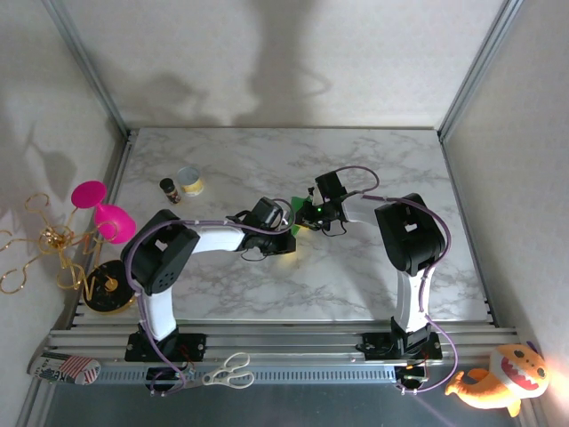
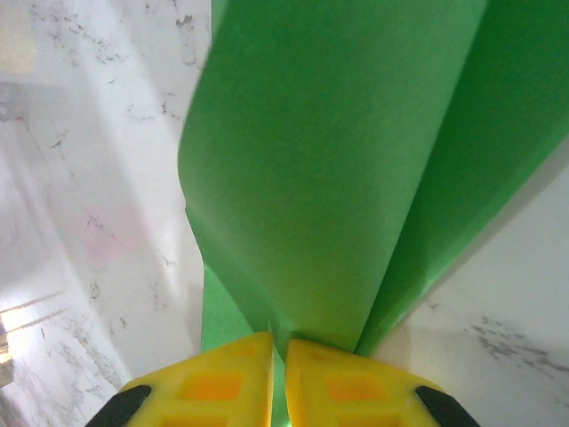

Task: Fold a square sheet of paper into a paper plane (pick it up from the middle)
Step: Fifth fold the wing at the center of the table.

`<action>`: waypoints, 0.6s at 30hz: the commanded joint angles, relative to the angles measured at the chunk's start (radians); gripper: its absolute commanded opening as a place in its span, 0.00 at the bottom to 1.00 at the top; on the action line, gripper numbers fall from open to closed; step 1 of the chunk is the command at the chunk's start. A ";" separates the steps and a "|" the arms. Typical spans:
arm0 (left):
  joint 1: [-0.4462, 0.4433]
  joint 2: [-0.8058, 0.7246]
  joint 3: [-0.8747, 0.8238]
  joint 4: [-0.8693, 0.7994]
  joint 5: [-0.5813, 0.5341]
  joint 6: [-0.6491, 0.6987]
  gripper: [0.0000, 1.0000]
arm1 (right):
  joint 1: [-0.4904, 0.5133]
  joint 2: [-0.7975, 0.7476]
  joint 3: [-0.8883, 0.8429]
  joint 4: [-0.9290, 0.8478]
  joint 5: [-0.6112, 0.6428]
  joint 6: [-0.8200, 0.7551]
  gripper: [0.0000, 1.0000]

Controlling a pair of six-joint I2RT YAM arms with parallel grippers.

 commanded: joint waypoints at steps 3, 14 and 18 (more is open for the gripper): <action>0.030 -0.103 0.032 0.002 -0.037 -0.009 0.12 | -0.004 0.096 -0.022 -0.066 0.163 -0.004 0.16; 0.047 0.023 0.051 0.025 -0.004 -0.011 0.09 | -0.003 0.097 -0.016 -0.069 0.163 -0.004 0.16; 0.022 0.052 0.041 0.003 -0.009 0.005 0.06 | -0.004 0.098 -0.018 -0.071 0.162 -0.002 0.16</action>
